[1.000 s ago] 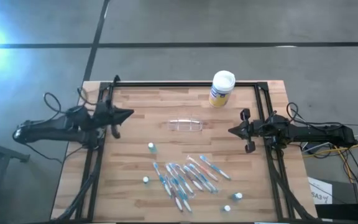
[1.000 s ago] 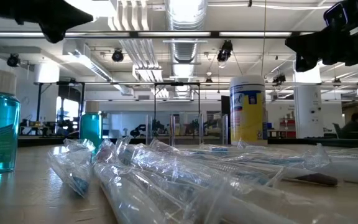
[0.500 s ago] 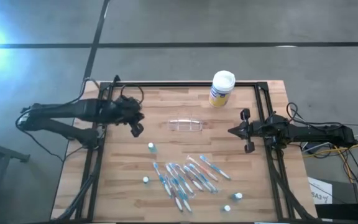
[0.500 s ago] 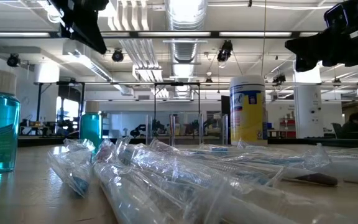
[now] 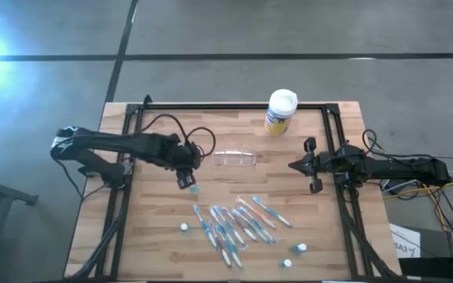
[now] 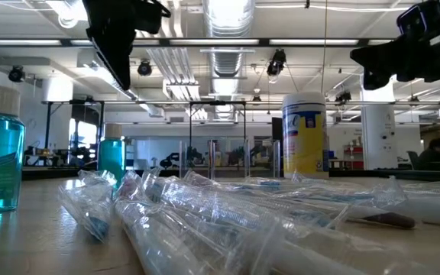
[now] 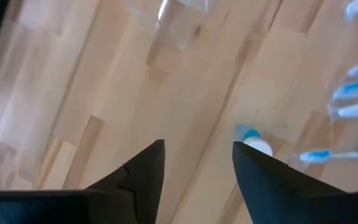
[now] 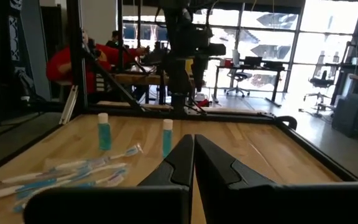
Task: Pick & Place toothbrushing station
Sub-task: Put the blue mouthwash into the transparent organizer
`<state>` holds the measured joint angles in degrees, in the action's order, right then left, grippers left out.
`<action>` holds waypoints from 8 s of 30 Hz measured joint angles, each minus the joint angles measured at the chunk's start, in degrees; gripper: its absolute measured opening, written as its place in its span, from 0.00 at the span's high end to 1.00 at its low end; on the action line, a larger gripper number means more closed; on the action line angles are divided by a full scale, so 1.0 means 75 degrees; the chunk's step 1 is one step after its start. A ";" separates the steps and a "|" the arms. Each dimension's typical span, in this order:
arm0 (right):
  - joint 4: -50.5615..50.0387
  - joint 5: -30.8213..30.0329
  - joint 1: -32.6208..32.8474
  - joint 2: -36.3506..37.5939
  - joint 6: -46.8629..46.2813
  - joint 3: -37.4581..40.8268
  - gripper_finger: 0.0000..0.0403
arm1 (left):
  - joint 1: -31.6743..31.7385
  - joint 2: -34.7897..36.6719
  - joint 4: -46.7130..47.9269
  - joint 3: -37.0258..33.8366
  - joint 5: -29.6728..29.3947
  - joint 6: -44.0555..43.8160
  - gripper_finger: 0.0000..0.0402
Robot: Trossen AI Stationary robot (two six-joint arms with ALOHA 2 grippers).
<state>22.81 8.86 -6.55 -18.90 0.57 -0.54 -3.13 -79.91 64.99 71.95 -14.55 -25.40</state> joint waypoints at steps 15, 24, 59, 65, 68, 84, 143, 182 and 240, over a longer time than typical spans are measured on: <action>0.0012 -0.0002 0.0000 0.0000 0.0126 0.0000 0.98 | -0.0499 -0.0836 -0.0104 -0.0135 0.0152 0.0272 0.50; -0.0047 -0.0002 0.0000 -0.0003 -0.0023 0.0000 0.98 | -0.0680 -0.1171 -0.0241 -0.0141 0.0250 0.0152 0.50; -0.0073 -0.0005 0.0000 -0.0009 0.0013 0.0000 0.98 | -0.0811 -0.1377 -0.0945 -0.0716 0.0994 0.0092 0.50; -0.0070 -0.0005 0.0000 -0.0009 0.0004 0.0001 0.98 | -0.0811 -0.1371 -0.1072 -0.0723 0.0949 0.0124 0.50; -0.0070 -0.0005 0.0000 -0.0009 0.0007 0.0000 0.98 | -0.0811 -0.1371 -0.1069 -0.0721 0.0933 0.0120 0.50; -0.0067 -0.0005 0.0000 -0.0003 0.0007 0.0002 0.98 | -0.0811 -0.1368 -0.1068 -0.0750 0.0523 0.0148 0.57; -0.0219 -0.0399 0.0000 -0.0009 -0.0016 0.0000 0.98 | -0.0814 -0.1359 -0.1136 -0.0866 0.0791 -0.0602 0.69; -0.0216 -0.0399 0.0000 -0.0012 0.0013 0.0000 0.98 | -0.0814 -0.1379 -0.1315 -0.1057 0.0845 -0.0358 0.75; -0.0372 -0.0401 0.0000 0.0003 0.0124 0.0002 0.98 | 0.1879 -0.5987 0.0843 0.6142 0.0407 0.8392 0.75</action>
<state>20.02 5.85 -6.55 -18.87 1.50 -0.52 10.96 -124.81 71.31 118.01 -11.50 37.54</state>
